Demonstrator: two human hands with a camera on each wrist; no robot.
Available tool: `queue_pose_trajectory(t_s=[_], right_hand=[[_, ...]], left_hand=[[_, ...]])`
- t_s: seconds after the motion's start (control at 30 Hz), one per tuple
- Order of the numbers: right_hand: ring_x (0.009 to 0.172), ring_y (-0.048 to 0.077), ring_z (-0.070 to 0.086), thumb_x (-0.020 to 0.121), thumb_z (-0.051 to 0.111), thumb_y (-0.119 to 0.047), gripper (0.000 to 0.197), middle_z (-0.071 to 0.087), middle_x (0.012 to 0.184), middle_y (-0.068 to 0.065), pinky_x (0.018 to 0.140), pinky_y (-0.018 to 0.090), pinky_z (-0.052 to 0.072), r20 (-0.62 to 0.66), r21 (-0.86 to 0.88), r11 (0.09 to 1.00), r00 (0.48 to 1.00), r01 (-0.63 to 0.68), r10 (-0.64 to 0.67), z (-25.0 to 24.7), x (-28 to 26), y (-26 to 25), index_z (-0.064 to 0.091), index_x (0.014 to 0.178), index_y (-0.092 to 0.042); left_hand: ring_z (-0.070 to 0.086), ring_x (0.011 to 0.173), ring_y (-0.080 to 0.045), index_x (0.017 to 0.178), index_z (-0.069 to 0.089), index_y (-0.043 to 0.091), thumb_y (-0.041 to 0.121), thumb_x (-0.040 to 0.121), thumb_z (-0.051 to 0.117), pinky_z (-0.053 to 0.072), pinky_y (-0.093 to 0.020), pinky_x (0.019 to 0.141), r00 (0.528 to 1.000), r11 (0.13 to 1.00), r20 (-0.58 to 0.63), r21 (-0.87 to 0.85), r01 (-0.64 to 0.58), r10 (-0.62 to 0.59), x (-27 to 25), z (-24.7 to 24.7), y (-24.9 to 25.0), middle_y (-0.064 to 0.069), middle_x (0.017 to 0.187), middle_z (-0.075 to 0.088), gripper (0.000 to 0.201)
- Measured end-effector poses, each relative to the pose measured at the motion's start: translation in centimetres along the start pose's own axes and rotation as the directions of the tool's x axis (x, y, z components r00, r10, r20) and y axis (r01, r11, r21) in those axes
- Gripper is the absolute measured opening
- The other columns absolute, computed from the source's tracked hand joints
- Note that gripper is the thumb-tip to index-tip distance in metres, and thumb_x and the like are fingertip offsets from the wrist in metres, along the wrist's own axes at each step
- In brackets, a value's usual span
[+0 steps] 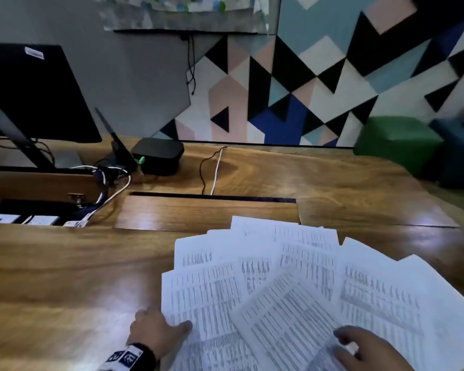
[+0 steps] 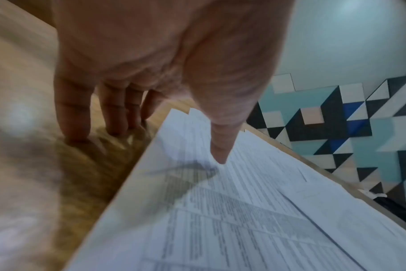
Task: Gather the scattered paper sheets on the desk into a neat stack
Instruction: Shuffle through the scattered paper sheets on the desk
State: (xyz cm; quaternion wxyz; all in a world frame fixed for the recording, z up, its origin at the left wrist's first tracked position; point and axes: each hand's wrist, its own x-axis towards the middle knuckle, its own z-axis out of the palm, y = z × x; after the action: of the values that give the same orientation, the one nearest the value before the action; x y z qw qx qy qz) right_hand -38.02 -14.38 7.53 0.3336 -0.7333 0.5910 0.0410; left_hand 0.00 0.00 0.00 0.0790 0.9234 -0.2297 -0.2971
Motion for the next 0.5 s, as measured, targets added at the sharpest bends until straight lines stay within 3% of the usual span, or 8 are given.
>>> queue_pose_trajectory(t_s=[0.03, 0.1, 0.17, 0.23, 0.27, 0.37, 0.5], right_hand=[[0.091, -0.003, 0.060, 0.080, 0.063, -0.060, 0.038, 0.059, 0.127, -0.013, 0.091, 0.014, 0.043, 0.025, -0.001, 0.999, 0.998, -0.053, 0.053, 1.3, 1.1, -1.4, 0.056, 0.112, -0.043], [0.122, 0.011, 0.051, 0.080, 0.062, -0.059, 0.071, 0.042, 0.147, -0.002, 0.104, 0.026, 0.039, 0.022, -0.089, 0.990, 0.994, -0.107, 0.109, 2.0, 3.2, -1.5, 0.042, 0.140, -0.026], [0.131, 0.022, 0.043, 0.067, 0.066, -0.069, 0.095, 0.038, 0.144, 0.002, 0.106, 0.037, 0.040, 0.002, -0.198, 0.966, 0.985, -0.167, 0.171, 3.1, 4.3, -2.1, 0.034, 0.142, -0.020], [0.124, 0.023, 0.044, 0.054, 0.068, -0.073, 0.101, 0.042, 0.133, 0.003, 0.101, 0.039, 0.045, 0.005, -0.263, 0.940, 0.974, -0.217, 0.226, 4.1, 4.8, -2.5, 0.035, 0.133, -0.020], [0.122, 0.023, 0.044, 0.051, 0.070, -0.072, 0.101, 0.042, 0.130, 0.003, 0.099, 0.040, 0.045, 0.009, -0.262, 0.941, 0.974, -0.216, 0.226, 4.7, 5.0, -2.7, 0.035, 0.130, -0.020], [0.120, 0.025, 0.046, 0.051, 0.075, -0.063, 0.090, 0.046, 0.125, 0.003, 0.099, 0.042, 0.045, -0.017, -0.223, 0.924, 0.948, -0.312, 0.317, 4.9, 5.8, -2.9, 0.040, 0.122, -0.020], [0.106, 0.024, 0.047, 0.065, 0.065, -0.058, 0.053, 0.055, 0.110, -0.001, 0.095, 0.041, 0.043, 0.001, -0.238, 0.913, 0.939, -0.333, 0.343, 4.7, 6.6, -1.9, 0.049, 0.103, -0.025]], left_hand=[[0.053, 0.116, -0.028, 0.119, 0.050, 0.015, 0.071, 0.050, 0.074, 0.049, -0.038, 0.096, 1.000, 1.000, 0.003, 0.016, -0.002, 0.002, -0.1, 0.1, 0.7, -0.011, 0.123, 0.050, 0.092], [0.047, 0.125, -0.031, 0.132, 0.042, 0.008, 0.068, 0.051, 0.079, 0.046, -0.043, 0.101, 1.000, 0.998, -0.020, 0.051, 0.022, -0.021, -0.3, 0.3, 1.9, -0.015, 0.135, 0.045, 0.106], [0.044, 0.127, -0.032, 0.134, 0.039, 0.006, 0.061, 0.053, 0.082, 0.046, -0.044, 0.100, 0.999, 0.999, -0.042, 0.042, 0.032, -0.030, 0.0, 0.5, 2.5, -0.015, 0.136, 0.044, 0.107], [0.047, 0.123, -0.032, 0.131, 0.040, 0.006, 0.056, 0.054, 0.084, 0.047, -0.042, 0.099, 0.998, 0.998, -0.032, 0.052, 0.046, -0.044, 0.3, 0.7, 3.0, -0.014, 0.133, 0.046, 0.102], [0.050, 0.118, -0.031, 0.127, 0.044, 0.006, 0.052, 0.055, 0.086, 0.048, -0.041, 0.098, 0.999, 0.998, -0.030, 0.037, 0.041, -0.040, 0.5, 0.8, 3.1, -0.013, 0.128, 0.049, 0.095], [0.063, 0.090, -0.024, 0.102, 0.053, 0.010, 0.028, 0.068, 0.085, 0.056, -0.038, 0.087, 0.999, 0.988, 0.030, -0.156, -0.020, 0.025, 0.4, 0.9, 3.2, -0.005, 0.100, 0.063, 0.050], [0.068, 0.084, -0.028, 0.099, 0.062, 0.013, 0.010, 0.078, 0.071, 0.056, -0.035, 0.076, 0.991, 0.928, -0.038, -0.348, -0.135, 0.131, 0.3, 0.7, 2.3, -0.009, 0.094, 0.072, 0.023]])
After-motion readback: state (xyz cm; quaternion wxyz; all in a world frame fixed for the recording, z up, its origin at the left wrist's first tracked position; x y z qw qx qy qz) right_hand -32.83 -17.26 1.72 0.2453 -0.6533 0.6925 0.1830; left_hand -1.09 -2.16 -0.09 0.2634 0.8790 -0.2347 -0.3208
